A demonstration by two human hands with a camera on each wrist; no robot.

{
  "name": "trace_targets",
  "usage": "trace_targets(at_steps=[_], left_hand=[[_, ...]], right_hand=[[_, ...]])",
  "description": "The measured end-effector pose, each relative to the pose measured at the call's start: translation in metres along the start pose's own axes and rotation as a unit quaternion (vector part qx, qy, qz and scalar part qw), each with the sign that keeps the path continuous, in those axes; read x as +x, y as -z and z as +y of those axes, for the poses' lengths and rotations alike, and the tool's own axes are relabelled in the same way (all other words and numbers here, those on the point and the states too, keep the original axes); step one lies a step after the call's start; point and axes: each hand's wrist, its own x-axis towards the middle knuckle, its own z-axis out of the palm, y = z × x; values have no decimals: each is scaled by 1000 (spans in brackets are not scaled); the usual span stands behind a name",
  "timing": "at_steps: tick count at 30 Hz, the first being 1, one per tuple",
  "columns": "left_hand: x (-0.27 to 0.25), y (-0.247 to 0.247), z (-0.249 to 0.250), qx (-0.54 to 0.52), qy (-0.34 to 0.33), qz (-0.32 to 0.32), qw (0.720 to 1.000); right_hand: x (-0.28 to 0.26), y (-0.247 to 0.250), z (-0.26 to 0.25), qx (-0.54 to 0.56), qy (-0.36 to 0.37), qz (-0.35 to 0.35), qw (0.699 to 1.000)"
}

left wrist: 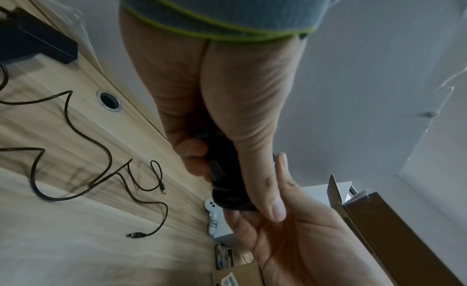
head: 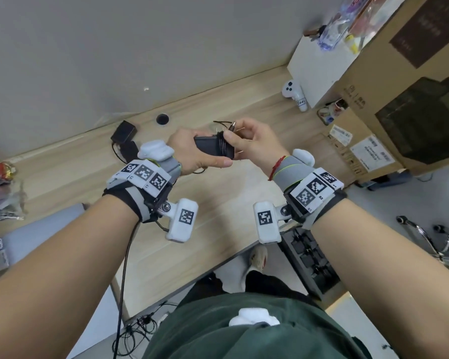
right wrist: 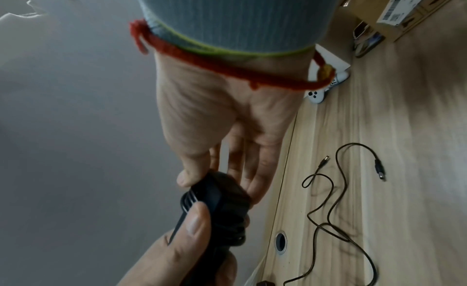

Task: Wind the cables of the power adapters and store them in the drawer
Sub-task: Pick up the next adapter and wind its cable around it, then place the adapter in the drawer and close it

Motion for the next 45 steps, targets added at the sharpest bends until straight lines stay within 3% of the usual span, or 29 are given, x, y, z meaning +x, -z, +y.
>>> trace_targets(at_steps=[4, 7, 10, 22, 32, 35, 41, 45], left_hand=[[1, -10, 6, 35, -8, -14, 999], [2, -15, 7, 82, -10, 18, 996], [-4, -34, 19, 67, 7, 11, 998], [-7, -201, 43, -76, 35, -52, 995], [3, -349, 43, 62, 27, -167, 984], [6, -388, 33, 96, 39, -210, 972], [11, -441, 2, 182, 29, -290, 939], [15, -462, -19, 219, 31, -298, 929]], right_hand=[[-4, 8, 7, 2, -10, -10, 1000], [-5, 12, 8, 8, -23, -4, 1000], [-15, 29, 12, 13, -21, 8, 1000], [-99, 159, 98, 99, -128, 35, 986], [-162, 264, 192, 141, -185, 125, 964], [-176, 290, 226, 100, -209, 136, 963], [-194, 298, 296, 63, -247, 133, 958], [-192, 305, 333, 82, -273, 152, 946]])
